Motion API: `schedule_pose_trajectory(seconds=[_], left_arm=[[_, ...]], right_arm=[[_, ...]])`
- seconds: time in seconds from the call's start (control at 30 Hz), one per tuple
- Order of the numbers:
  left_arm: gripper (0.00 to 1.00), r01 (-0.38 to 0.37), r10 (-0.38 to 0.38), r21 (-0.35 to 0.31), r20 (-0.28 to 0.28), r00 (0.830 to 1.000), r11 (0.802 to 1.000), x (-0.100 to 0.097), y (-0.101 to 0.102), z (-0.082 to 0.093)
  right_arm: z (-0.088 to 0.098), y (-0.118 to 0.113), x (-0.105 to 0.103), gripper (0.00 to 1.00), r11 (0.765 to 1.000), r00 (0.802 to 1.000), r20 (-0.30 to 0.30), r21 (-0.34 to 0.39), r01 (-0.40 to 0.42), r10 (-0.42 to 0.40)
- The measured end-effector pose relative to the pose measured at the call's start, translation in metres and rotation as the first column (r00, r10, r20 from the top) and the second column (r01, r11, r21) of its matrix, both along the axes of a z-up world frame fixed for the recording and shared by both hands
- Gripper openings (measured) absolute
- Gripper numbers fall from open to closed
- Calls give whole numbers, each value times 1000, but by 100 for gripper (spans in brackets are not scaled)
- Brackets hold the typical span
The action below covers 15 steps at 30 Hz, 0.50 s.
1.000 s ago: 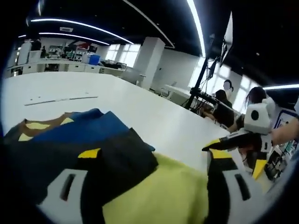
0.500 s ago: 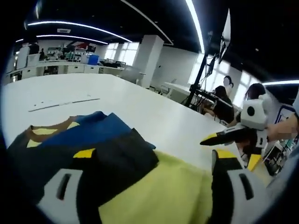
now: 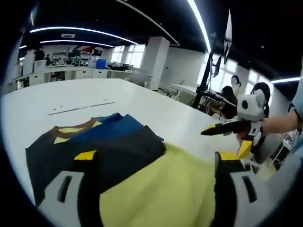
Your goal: Fold the garment on the visible template until the final outline fits inside the template.
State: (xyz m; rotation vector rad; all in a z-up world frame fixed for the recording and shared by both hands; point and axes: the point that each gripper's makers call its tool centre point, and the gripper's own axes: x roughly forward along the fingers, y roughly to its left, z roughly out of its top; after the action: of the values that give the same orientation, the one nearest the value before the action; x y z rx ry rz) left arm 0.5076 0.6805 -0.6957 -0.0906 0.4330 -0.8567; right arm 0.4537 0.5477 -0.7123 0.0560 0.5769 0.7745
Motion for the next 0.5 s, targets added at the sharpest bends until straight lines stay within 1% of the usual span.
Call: schedule_pose_trajectory(seconds=[0.13, 0.27, 0.3, 0.37, 0.4, 0.5], left_arm=[[98, -28, 28, 5, -5, 1000, 1000, -13, 21, 4], [98, -76, 76, 25, -10, 997, 997, -27, 50, 6], [98, -91, 92, 26, -9, 996, 995, -32, 59, 8], [97, -121, 121, 20, -11, 993, 992, -38, 70, 13], [97, -137, 137, 22, -1, 991, 990, -43, 79, 17], [98, -182, 182, 29, -7, 983, 983, -51, 99, 17]], right_arm=[[4, 4, 2, 94, 1000, 1000, 11, -1, -13, 13], [10, 8, 4, 94, 1000, 1000, 23, 13, -21, 20], [11, 9, 4, 94, 1000, 999, 27, 10, -25, 24], [14, 11, 5, 94, 1000, 999, 36, 10, -28, 28], [17, 12, 5, 94, 999, 999, 39, 14, -28, 28], [21, 15, 7, 94, 999, 998, 51, 12, -36, 36]])
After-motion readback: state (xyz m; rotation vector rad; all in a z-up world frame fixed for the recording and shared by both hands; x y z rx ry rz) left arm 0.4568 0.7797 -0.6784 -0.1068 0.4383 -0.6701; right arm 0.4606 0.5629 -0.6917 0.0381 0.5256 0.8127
